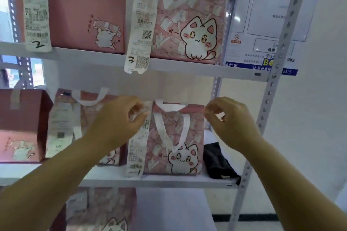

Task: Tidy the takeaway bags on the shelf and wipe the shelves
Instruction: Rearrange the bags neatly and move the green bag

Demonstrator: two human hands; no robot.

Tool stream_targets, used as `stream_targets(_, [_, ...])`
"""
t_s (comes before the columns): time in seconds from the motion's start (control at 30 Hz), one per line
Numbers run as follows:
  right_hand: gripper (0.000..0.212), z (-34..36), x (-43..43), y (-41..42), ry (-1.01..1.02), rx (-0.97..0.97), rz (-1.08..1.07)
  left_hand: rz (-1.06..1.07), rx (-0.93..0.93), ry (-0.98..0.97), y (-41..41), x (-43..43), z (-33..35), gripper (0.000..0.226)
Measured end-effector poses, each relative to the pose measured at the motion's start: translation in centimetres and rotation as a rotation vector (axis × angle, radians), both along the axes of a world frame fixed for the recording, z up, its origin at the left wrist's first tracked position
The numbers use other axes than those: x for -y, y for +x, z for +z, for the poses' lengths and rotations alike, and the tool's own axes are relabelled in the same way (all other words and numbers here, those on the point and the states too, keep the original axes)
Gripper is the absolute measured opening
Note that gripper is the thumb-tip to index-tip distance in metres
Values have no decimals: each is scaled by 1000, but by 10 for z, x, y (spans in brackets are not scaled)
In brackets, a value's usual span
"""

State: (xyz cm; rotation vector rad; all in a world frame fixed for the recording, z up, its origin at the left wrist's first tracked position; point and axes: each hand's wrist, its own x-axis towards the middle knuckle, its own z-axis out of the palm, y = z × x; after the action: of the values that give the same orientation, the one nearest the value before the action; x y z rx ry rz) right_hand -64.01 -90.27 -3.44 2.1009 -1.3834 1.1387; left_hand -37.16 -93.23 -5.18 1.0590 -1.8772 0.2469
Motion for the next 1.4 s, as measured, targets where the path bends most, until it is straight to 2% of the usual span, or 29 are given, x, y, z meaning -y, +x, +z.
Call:
stream_targets(0.2, [22, -61, 23, -8, 311, -20, -136, 38, -54, 252, 11, 31, -68, 20])
stream_targets(0.4, [23, -108, 59, -10, 599, 95, -430, 126, -180, 430, 22, 66, -116, 32])
stream_targets(0.53, [30, -133, 75, -8, 690, 278, -413, 106, -129, 537, 20, 80, -138, 35])
stream_targets(0.63, [22, -145, 81, -5, 745, 348, -359, 45, -139, 561, 16, 84, -146, 29])
stream_targets(0.87, [1, -160, 78, -7, 679, 405, -324, 7, -213, 576, 12, 80, -150, 26])
stream_targets(1.07, [3, -159, 52, -12, 517, 468, -229, -20, -282, 536, 14, 56, -144, 19])
stream_targets(1.2, [23, -160, 27, -10, 466, 436, -185, 18, -354, 489, 24, 22, -145, 17])
stream_targets(1.3, [14, -160, 7, -2, 423, 410, -128, 41, -387, 441, 36, -10, -144, 11])
stream_targets(1.4, [19, -157, -11, 14, 364, 387, -14, 55, -426, 423, 54, -46, -139, 12])
